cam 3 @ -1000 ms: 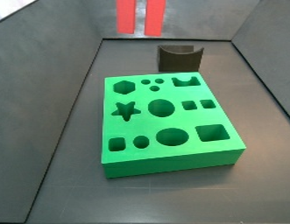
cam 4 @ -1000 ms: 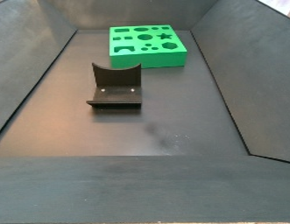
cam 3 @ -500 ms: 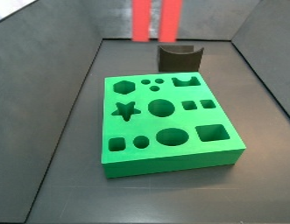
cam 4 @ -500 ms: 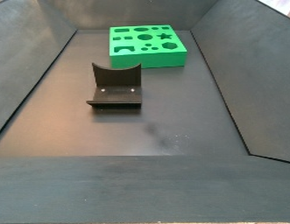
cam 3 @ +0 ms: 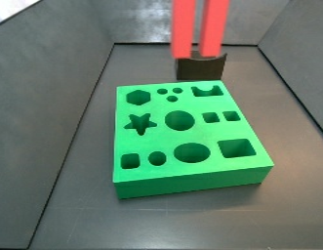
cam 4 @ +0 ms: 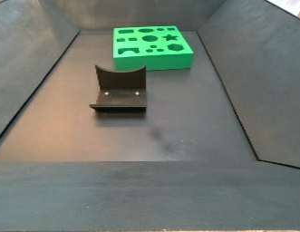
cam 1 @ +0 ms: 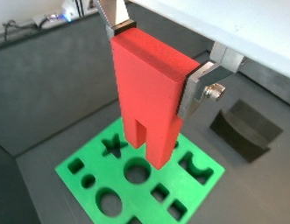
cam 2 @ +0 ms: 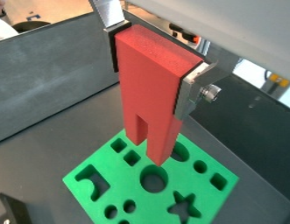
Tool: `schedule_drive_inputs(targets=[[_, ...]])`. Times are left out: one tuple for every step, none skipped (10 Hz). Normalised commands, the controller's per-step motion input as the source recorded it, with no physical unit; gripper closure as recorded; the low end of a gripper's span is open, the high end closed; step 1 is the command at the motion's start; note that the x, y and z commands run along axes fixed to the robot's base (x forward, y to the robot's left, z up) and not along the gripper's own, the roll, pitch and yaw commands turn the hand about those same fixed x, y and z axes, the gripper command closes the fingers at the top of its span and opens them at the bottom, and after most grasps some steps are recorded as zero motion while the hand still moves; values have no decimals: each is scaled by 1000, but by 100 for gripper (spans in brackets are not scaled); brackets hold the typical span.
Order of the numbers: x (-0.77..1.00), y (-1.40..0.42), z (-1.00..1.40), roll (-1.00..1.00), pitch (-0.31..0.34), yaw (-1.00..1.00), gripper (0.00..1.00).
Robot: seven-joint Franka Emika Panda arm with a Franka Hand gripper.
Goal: Pick up the double-square object. Move up. Rotate the double-square object. Place the double-square object on the fixture. Regrasp the double-square object. Move to above the board. Insert the double-square object.
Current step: Insert the double-square object.
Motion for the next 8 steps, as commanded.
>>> schedule_drive_inputs(targets=[[991,0,-297,3,-201,0,100],[1000,0,-286,24,-201,0,100],[926,0,-297,47,-181,0,100],[754,14,-420,0,-167,126,100],[717,0,-520,9,-140,137,100],[694,0,-523,19,-131,160,100],[666,11,-511,43,-121,186,100],[709,31,-449,114,-93,146,100]])
